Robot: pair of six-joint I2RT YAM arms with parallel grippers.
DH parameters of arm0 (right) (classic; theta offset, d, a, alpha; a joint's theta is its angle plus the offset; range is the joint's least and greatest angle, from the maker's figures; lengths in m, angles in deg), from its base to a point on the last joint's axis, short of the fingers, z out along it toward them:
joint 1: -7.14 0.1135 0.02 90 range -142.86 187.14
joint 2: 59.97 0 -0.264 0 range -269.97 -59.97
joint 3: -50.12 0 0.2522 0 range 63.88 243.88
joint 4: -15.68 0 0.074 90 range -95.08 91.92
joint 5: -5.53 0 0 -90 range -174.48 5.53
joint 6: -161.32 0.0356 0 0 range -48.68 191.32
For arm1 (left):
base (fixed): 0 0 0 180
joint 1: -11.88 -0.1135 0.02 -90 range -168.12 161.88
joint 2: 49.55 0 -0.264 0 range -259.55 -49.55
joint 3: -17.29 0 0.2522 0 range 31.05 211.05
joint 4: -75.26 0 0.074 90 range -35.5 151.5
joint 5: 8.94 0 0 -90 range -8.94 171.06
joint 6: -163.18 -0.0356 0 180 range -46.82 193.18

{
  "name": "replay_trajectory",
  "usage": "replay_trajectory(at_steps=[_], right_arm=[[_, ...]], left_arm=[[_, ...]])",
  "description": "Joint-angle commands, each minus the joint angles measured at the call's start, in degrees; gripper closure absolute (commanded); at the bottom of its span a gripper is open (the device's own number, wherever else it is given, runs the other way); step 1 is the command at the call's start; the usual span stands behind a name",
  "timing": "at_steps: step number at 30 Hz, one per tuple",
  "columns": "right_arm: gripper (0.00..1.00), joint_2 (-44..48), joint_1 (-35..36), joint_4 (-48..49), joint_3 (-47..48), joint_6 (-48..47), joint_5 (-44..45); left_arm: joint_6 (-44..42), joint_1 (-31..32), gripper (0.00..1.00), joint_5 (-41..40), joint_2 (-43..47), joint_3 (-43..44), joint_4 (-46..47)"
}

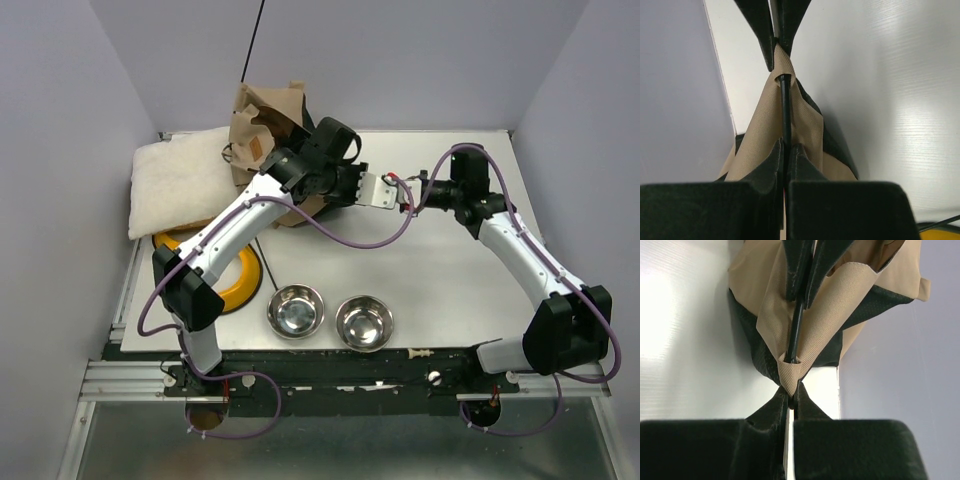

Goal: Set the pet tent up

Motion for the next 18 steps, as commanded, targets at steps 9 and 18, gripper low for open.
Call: replay_trajectory(at_steps=[9, 18], right_arm=[[0.9, 1.19, 3.58, 6.38, -1.05, 7.55, -5.94], [0.74, 2.69, 4.37, 6.91, -2.37, 8.69, -6.82]], left_arm=[[-0.56, -0.41, 1.0, 0.93, 3.88, -10.08, 12.87], [-1.61, 0.82, 1.0, 1.99, 4.05, -11.04, 13.66]])
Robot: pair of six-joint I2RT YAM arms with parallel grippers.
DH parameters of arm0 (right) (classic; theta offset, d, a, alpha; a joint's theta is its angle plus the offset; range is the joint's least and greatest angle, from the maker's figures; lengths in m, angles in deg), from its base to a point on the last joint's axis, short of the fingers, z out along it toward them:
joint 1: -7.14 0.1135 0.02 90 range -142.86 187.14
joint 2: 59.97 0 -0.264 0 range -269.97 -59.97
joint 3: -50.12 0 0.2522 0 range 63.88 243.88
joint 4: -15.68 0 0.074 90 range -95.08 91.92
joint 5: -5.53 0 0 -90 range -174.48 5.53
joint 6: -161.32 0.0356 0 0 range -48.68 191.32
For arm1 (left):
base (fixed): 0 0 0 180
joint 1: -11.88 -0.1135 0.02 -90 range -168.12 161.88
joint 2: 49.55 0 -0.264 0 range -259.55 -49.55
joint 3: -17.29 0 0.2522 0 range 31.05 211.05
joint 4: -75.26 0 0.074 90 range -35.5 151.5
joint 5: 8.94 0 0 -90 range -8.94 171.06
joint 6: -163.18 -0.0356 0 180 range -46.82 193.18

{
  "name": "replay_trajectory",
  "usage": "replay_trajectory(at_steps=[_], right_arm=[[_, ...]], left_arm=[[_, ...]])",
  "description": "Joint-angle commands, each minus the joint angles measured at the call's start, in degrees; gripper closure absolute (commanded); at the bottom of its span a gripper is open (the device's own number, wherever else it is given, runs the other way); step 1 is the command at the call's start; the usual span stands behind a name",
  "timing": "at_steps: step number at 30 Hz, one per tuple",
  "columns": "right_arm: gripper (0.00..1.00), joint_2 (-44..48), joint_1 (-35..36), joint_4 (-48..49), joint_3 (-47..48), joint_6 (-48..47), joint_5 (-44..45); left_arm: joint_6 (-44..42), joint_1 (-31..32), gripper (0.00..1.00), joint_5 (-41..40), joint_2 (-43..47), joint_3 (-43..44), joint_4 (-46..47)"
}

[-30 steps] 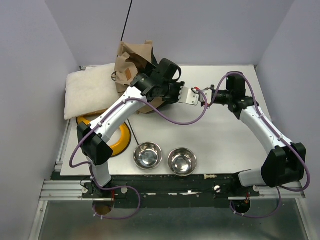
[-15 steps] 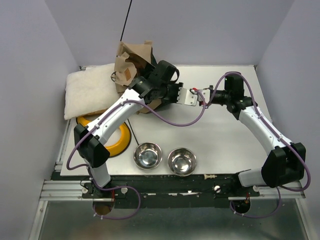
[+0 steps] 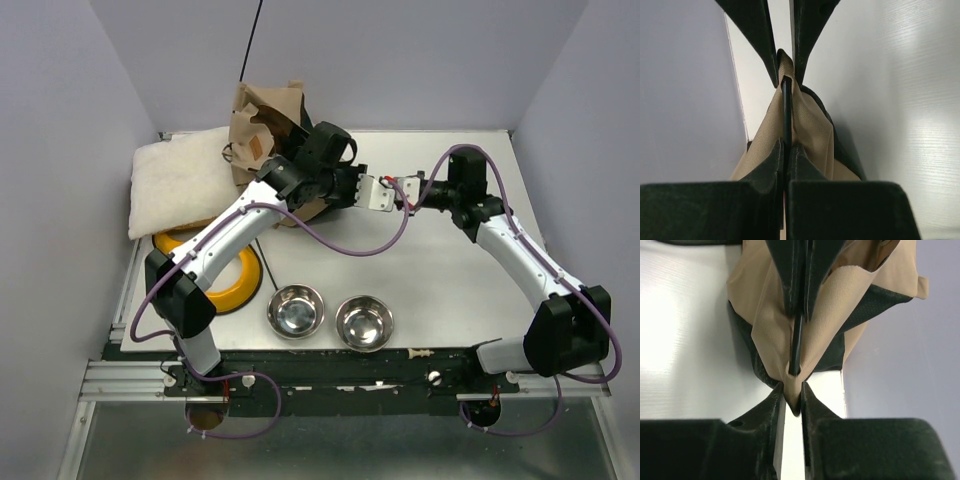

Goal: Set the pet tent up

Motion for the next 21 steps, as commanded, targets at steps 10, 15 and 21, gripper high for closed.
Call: replay_trajectory(at_steps=[10, 15, 21], right_arm=[[0.81, 3.09, 3.28, 1.94, -2.32, 1.67, -6.27], [0.81, 3.26, 3.28, 0.98, -0.91, 4.14, -5.48], [0.61, 5.02, 1.26, -3.49, -1.44, 7.38, -4.07]], left_arm=[[-2.49, 1.86, 1.0, 0.98, 2.01, -6.14, 7.01], [-3.02, 2.56, 1.0, -0.78, 2.19, -8.34, 8.5], [-2.75, 0.81, 1.0, -0.95, 3.07, -9.31, 9.12]])
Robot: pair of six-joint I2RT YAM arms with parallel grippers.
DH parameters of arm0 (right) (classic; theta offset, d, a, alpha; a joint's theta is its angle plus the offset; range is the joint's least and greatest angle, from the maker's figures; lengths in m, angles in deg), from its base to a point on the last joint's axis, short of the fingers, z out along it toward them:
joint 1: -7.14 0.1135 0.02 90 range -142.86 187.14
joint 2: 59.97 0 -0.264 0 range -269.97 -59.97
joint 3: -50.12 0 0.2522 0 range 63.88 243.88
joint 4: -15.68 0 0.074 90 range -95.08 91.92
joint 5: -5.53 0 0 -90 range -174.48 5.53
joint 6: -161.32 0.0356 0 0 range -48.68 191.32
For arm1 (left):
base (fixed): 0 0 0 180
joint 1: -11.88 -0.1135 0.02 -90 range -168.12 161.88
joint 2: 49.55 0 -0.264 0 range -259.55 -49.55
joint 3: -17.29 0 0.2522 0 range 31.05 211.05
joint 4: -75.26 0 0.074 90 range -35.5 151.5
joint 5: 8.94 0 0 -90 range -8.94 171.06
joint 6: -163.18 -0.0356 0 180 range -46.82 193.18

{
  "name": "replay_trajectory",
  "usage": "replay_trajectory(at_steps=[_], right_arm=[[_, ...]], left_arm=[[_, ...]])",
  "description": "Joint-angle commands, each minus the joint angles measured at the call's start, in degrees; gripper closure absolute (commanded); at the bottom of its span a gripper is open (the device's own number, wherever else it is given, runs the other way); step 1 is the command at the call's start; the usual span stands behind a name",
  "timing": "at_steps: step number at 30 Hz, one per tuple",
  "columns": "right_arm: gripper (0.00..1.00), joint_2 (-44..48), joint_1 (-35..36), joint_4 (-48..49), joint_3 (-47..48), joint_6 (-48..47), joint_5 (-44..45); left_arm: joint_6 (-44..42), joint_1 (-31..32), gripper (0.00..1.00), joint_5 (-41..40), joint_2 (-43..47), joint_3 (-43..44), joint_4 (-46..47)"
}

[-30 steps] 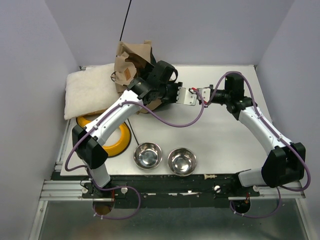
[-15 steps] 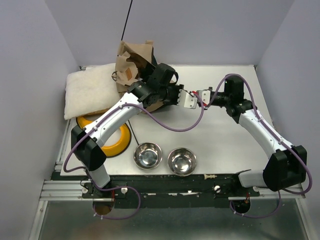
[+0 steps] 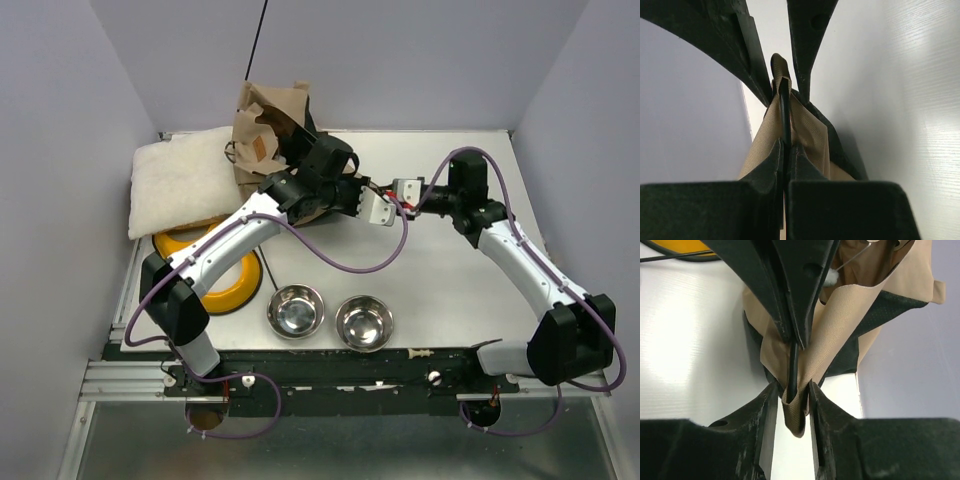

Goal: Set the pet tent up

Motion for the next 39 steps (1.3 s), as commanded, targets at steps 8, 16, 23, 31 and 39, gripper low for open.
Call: replay_trajectory(at_steps=[8, 16, 23, 31, 39], right_arm=[[0.61, 3.43, -5.87, -9.61, 1.65, 1.72, -7.72], [0.59, 1.85, -6.58, -10.05, 2.44, -0.39, -7.2], [0.59, -0.61, -6.76, -7.33, 4.46, 2.94, -7.28], [0.71, -2.2, -6.84, -6.27, 4.82, 0.76, -7.01], [0.99, -1.24, -6.67, -9.08, 3.94, -3.81, -7.45]], left_arm=[[-2.83, -2.55, 1.0, -0.49, 1.37, -1.73, 0.24], [-3.09, -2.72, 1.0, 0.65, 1.55, -1.47, -0.46], [-3.89, -2.64, 1.0, 1.0, 1.55, -1.46, -1.52], [-3.89, -2.72, 1.0, 1.35, 1.46, -1.11, -1.69], [-3.1, -2.72, 1.0, -0.66, -0.29, 0.11, -1.52]])
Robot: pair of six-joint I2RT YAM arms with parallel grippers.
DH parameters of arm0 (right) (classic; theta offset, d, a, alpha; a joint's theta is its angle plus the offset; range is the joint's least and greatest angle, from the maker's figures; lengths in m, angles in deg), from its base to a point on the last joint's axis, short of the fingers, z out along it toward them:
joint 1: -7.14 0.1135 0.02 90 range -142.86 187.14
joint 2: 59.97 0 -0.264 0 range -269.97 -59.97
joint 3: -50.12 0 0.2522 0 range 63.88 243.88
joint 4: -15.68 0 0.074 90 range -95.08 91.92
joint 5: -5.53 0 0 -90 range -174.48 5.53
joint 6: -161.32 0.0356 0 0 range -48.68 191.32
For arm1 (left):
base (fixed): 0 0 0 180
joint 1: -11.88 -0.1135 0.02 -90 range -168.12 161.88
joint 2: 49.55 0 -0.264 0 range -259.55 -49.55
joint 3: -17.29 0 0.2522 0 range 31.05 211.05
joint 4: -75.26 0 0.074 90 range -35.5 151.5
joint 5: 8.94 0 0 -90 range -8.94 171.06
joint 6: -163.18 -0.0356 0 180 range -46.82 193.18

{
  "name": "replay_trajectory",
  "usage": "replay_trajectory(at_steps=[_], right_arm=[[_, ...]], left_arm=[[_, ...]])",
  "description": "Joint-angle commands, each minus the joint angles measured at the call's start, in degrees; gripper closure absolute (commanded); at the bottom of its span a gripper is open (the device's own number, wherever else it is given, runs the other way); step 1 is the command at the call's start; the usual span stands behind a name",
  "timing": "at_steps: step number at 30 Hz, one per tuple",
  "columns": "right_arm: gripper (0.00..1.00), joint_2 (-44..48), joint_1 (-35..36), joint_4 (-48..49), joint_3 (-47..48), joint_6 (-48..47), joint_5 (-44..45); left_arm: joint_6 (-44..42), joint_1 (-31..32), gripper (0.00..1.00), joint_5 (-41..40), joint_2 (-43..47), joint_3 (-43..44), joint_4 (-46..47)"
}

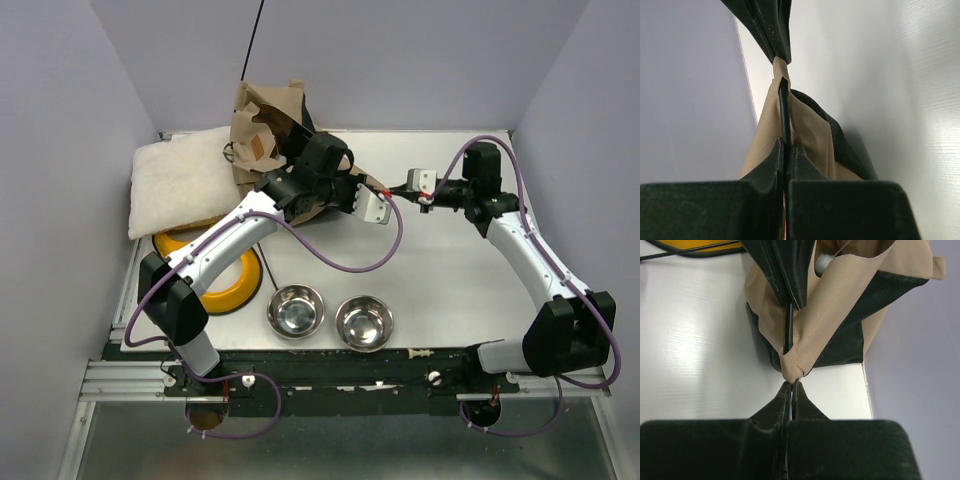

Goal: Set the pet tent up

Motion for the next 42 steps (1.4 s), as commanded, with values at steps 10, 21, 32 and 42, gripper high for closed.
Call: replay_trajectory(at_steps=[10, 21, 32, 42], right_arm=[[0.99, 2.12, 0.02, -4.4, 0.31, -3.03, -2.59], [0.99, 1.33, 1.86, -4.67, 0.48, -2.25, -2.94], [0.72, 2.99, 1.87, -1.59, -0.21, 1.98, -2.41], [0.59, 3.27, 2.39, -1.58, -0.04, 0.93, -3.64]], left_arm=[[-0.25, -1.0, 1.0, -7.25, -4.47, 2.01, -1.67], [2.82, 0.67, 1.0, -7.17, -8.95, 8.76, -1.84], [0.46, 1.55, 1.0, -3.39, -3.95, 1.74, -0.25], [-1.31, 2.43, 1.0, -2.86, -1.66, -0.63, 1.58]])
